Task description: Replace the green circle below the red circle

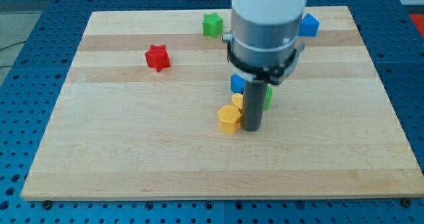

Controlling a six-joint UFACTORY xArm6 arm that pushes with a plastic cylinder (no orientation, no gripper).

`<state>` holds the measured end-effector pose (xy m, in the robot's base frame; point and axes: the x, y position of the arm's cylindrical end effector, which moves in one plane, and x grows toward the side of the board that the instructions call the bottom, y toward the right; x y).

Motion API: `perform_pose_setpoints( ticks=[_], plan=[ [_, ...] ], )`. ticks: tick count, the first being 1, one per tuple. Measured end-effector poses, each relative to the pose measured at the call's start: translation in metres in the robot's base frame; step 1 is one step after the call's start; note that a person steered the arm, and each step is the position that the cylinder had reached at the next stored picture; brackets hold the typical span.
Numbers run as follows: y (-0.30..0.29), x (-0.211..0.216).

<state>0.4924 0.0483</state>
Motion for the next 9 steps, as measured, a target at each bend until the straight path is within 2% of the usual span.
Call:
perform_pose_setpoints(
  ticks=[2,3,5,8,9],
  plan=[
    [0.021,-0.071],
    [0.033,-0.077],
    [0.074,-0.047],
    [0.147,-0.162],
    [0.155,-0.156]
  ],
)
